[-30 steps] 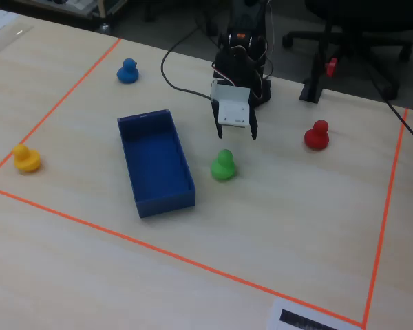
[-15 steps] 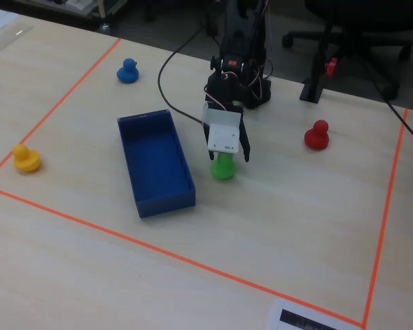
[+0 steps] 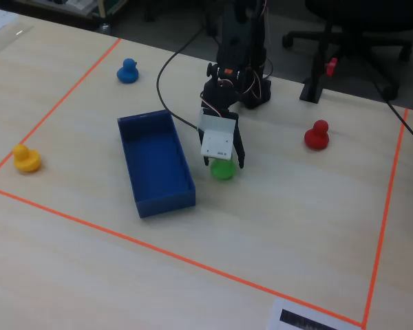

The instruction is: Grasp green duck and put it into box.

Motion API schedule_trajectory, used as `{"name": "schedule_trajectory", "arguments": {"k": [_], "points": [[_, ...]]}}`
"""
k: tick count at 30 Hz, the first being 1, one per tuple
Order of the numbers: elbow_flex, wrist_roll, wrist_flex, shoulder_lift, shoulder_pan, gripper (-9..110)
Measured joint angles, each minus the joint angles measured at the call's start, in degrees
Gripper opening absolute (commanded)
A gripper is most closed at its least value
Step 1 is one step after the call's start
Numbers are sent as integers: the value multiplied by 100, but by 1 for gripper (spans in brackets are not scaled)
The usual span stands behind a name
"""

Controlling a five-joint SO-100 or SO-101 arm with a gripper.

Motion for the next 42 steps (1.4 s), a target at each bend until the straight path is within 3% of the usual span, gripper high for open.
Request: {"name": "schedule_trajectory", "arguments": {"k": [21, 24, 30, 42], "points": [[264, -18, -422, -457, 0, 36], [264, -18, -571, -650, 0, 32], [255, -53, -694, -694, -53, 1], [-35, 0, -167, 316, 272, 0]]}}
